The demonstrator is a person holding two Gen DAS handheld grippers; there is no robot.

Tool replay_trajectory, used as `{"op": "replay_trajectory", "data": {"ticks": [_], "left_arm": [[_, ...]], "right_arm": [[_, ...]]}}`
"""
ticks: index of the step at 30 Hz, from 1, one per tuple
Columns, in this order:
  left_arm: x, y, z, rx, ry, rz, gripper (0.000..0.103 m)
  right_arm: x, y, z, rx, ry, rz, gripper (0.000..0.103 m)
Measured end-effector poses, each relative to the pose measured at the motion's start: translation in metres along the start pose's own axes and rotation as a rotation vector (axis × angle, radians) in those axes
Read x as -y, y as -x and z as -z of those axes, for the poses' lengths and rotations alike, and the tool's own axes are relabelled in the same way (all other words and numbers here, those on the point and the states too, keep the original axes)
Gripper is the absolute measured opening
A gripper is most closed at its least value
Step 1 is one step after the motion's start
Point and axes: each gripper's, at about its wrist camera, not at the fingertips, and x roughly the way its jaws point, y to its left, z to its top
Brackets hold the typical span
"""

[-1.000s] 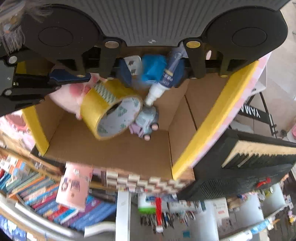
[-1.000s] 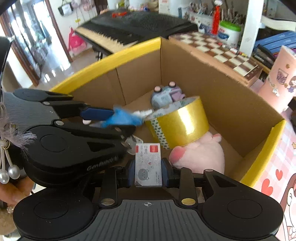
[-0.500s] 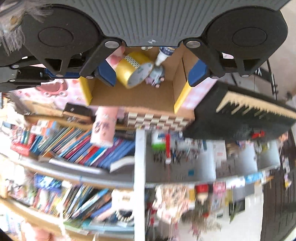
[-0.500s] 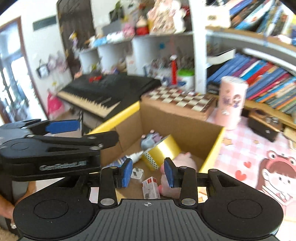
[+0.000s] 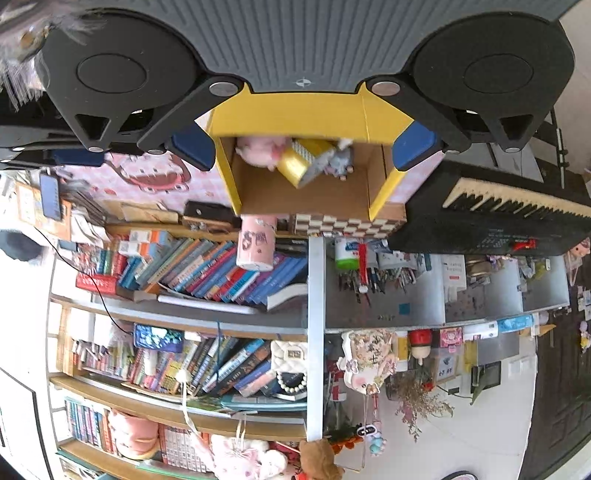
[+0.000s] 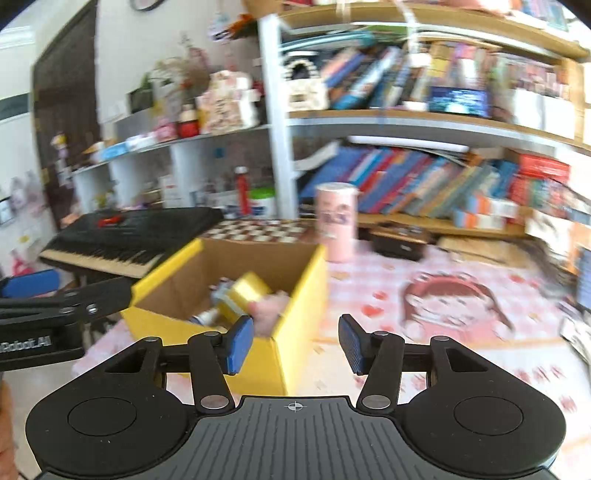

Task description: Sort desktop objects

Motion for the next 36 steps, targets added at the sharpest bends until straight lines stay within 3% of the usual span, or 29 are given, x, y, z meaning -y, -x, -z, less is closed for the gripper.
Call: {"op": "replay_trajectory", "data": {"ticks": [8, 14, 23, 30, 36], "left_arm": [[0.005, 0.029, 0.034, -0.049, -0.016, 0.042, 0.103], [0.018, 0.039, 0.054, -0.118, -0.042, 0.087, 0.103], [0.027, 0.046, 0.066, -0.186, -0.056, 0.084, 0.103], [0.032, 0.045, 0.075, -0.258, -0.061, 0.072, 0.103], [0.039, 0.043, 0.079, -0.306, -0.065, 0.086, 0.103]], "right_arm": [[-0.001, 0.043, 0.040, -0.026, -0.032, 0.097, 0.054], [0.001, 0.056, 0.064, -0.096, -0.064, 0.173, 0.061], [0.013, 0.067, 0.082, -0.146, -0.109, 0.202, 0.068], [0.011, 0.073, 0.092, -0.199, -0.096, 0.206, 0.084], [0.015, 0.078, 0.098, -0.222, -0.100, 0.224, 0.089]]}}
